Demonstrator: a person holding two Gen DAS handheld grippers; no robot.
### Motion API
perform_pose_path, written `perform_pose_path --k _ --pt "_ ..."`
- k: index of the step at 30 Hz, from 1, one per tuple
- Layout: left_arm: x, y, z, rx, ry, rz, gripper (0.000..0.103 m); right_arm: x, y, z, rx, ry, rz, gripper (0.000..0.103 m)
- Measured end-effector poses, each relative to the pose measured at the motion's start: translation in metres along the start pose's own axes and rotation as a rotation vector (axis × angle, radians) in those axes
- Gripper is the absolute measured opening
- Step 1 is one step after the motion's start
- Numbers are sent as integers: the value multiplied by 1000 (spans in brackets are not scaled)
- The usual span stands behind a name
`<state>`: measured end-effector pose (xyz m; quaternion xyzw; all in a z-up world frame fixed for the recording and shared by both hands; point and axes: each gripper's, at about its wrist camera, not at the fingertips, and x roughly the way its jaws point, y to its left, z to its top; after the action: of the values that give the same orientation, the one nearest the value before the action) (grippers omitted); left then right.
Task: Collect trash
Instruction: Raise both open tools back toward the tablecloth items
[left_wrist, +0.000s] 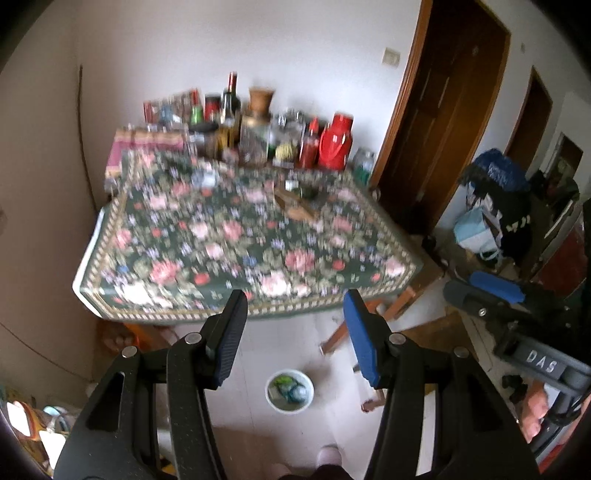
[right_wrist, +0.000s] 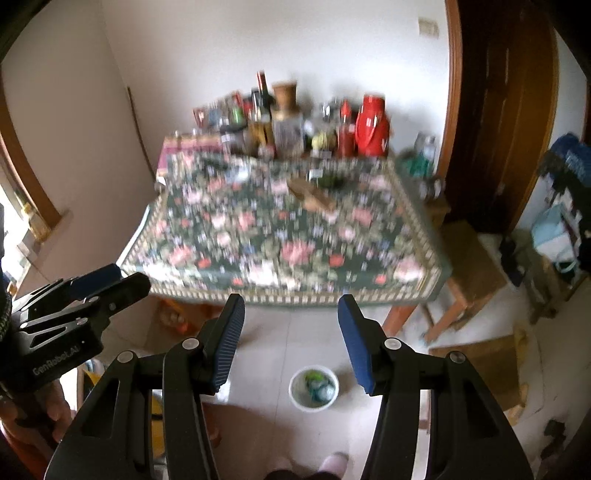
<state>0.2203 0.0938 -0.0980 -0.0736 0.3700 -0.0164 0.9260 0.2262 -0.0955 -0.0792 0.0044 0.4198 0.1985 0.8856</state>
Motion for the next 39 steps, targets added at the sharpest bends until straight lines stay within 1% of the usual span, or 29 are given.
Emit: perform_pose_path --k 6,8,9,10,11,12,13,14,15,16,18,23,27,30,33,36,39 --pt "-50 1 15 28 -113 -11 53 -51 10 15 -14 -138 -37 49" --pt "-61 1 20 33 -147 -9 59 -64 11 20 -5 -177 -26 49" --pt "-64 1 22 34 -157 -9 64 -67 11 22 -1 -189 -25 49" --pt "-67 1 25 35 -168 -10 67 -70 11 24 2 -202 -26 52" --pt "-68 1 27 36 -176 -11 67 -73 10 27 2 -214 -30 55" --pt "-69 0 29 38 -182 -11 68 -74 10 29 1 -227 -38 63" --pt "-68 0 33 40 -185 -7 69 -75 10 30 1 -238 -46 68" --pt "-65 -1 37 43 -189 0 70 -74 9 32 1 -253 -56 70" --pt "-64 -1 38 44 -192 5 74 -73 8 35 1 -262 -63 72" --pt "-60 -2 42 43 -195 13 82 -71 7 37 1 -264 -65 74" --pt "-54 -2 49 40 -204 22 89 -64 3 44 2 -266 -62 74" --pt "-28 -8 76 36 -218 57 89 -36 -12 70 -21 -263 -58 75" --pt "2 -13 108 15 -225 84 89 -18 -27 92 -56 -261 -44 75" --pt "23 -16 128 -3 -220 97 89 1 -43 116 -79 -242 -29 75" --pt "45 -22 147 -23 -215 135 89 19 -59 137 -102 -213 4 75" --pt "74 -27 162 -31 -183 174 93 40 -71 155 -132 -178 35 75" --pt "100 -29 168 -41 -146 204 93 62 -79 168 -160 -141 49 75"
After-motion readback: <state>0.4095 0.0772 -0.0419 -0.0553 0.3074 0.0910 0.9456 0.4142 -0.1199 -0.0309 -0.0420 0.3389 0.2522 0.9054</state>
